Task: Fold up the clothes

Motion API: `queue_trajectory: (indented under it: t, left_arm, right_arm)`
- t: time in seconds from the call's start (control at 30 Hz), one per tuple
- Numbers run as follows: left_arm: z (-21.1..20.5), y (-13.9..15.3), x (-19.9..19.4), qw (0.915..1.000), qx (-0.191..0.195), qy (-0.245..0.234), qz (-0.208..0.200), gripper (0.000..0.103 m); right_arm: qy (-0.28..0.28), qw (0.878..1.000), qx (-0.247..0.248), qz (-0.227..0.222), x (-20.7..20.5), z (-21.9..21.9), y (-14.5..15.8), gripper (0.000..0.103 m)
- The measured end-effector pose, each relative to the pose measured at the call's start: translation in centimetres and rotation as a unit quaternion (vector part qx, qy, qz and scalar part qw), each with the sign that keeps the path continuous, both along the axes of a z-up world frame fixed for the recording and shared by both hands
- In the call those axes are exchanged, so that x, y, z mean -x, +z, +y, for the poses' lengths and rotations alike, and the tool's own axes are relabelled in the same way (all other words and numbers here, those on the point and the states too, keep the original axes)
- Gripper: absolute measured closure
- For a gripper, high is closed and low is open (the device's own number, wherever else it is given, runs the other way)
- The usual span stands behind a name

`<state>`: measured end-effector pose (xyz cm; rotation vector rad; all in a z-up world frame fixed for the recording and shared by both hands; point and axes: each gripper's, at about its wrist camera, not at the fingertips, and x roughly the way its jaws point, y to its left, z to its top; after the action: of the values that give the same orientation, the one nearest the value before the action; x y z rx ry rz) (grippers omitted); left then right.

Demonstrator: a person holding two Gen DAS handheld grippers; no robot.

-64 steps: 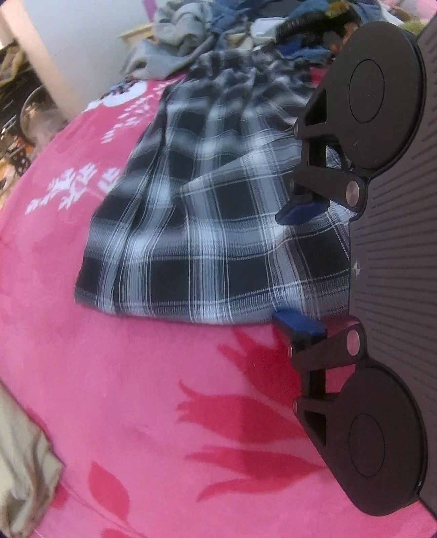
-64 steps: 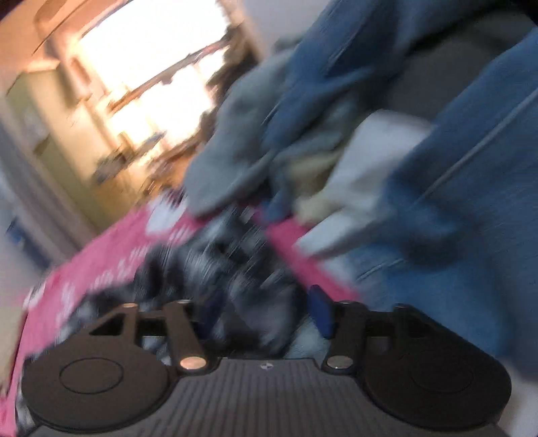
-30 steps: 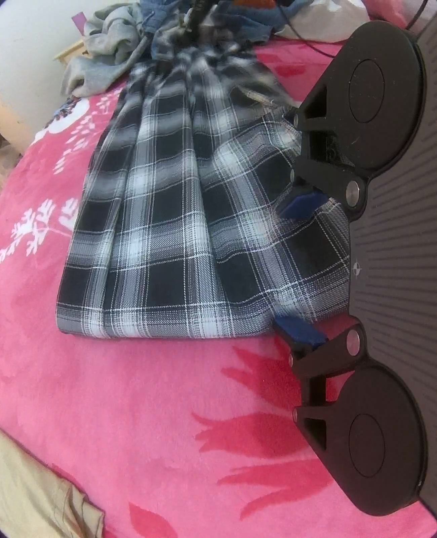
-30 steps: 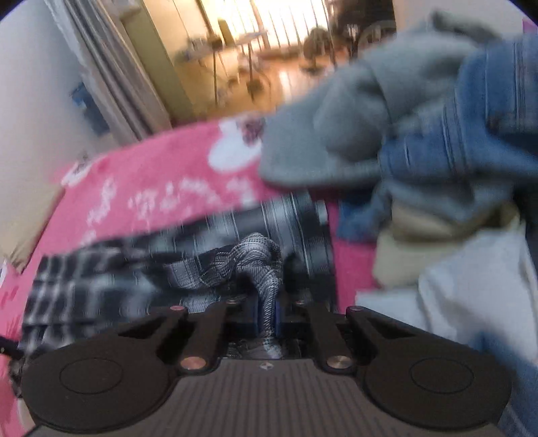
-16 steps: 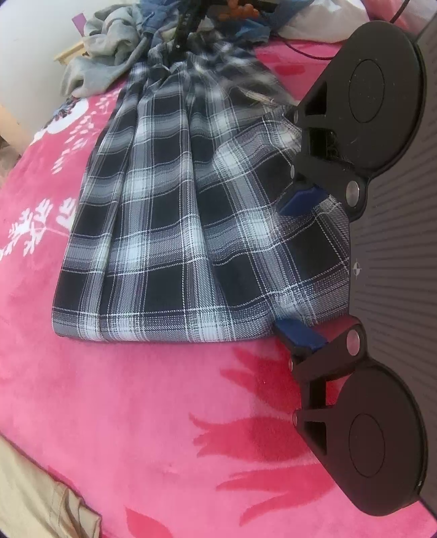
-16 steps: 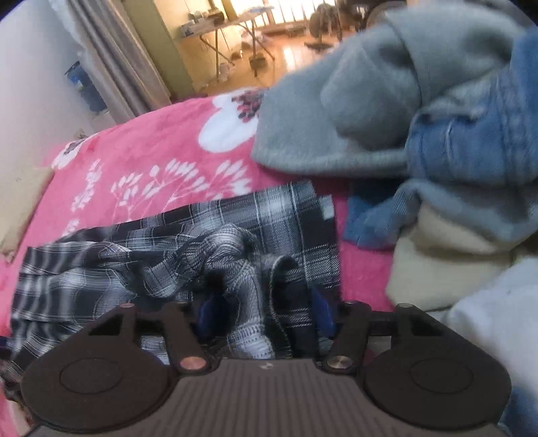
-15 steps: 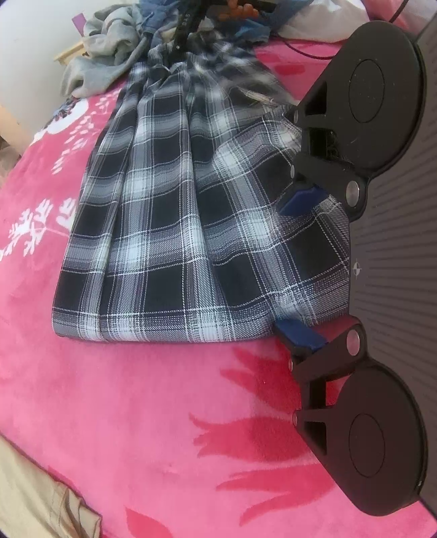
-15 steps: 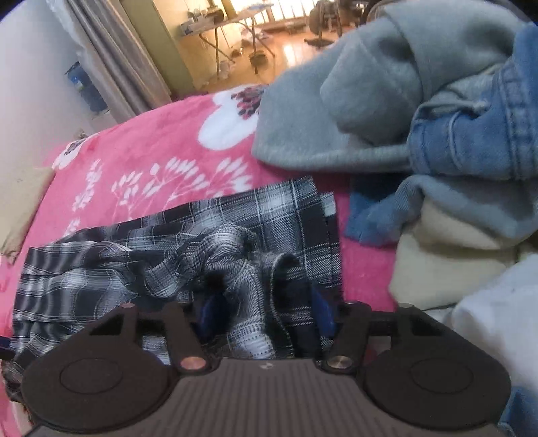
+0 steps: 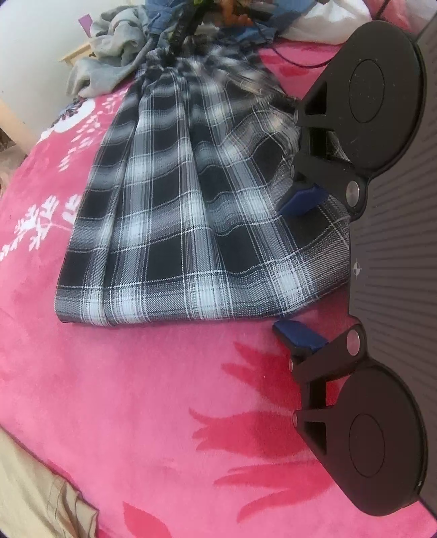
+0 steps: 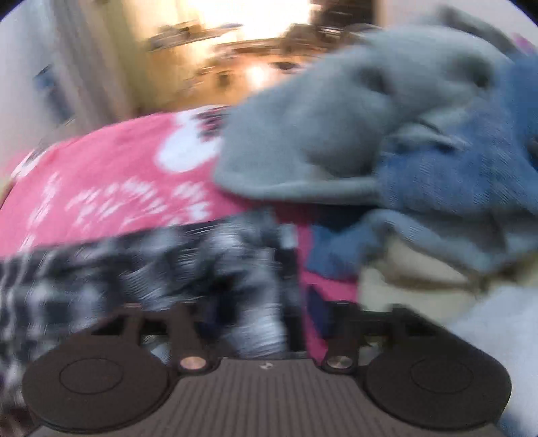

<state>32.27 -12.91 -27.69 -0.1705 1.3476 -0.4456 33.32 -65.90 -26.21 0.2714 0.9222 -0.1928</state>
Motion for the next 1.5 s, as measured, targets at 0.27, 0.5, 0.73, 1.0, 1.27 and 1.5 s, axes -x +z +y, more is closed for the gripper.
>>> queue_trajectory:
  t: [0.27,0.5,0.73,1.0,1.27,1.5]
  left_arm:
    - [2.2,0.8,-0.3,0.9988,0.039,0.028,0.005,0.034]
    - [4.7,0.9,-3.2,0.9898,0.106,0.094,0.015,0.034]
    - [3.8,-1.5,-7.8,0.9874,0.113,0.109,0.019,0.035]
    - [3.4,-2.1,-8.5,0.9867,0.112,0.117,0.005,0.061]
    - [4.0,-2.0,-8.7,0.9803,0.134,0.145,-0.002,0.101]
    - [8.1,-0.3,-9.0,0.9763,0.154,0.151,-0.001,0.102]
  right_arm:
    - [-0.002,0.996,0.048,-0.08,6.4,3.4,7.9,0.044]
    - [0.202,0.975,-0.045,-0.085,8.9,17.6,8.2,0.047]
    - [0.44,0.889,0.095,-0.091,11.6,37.7,3.4,0.035]
    - [0.432,0.874,0.212,-0.067,11.4,44.3,-2.0,0.032]
    - [0.314,0.93,0.189,-0.018,10.0,42.6,0.4,0.093]
    - [0.323,0.932,0.165,-0.011,10.9,46.9,3.1,0.094]
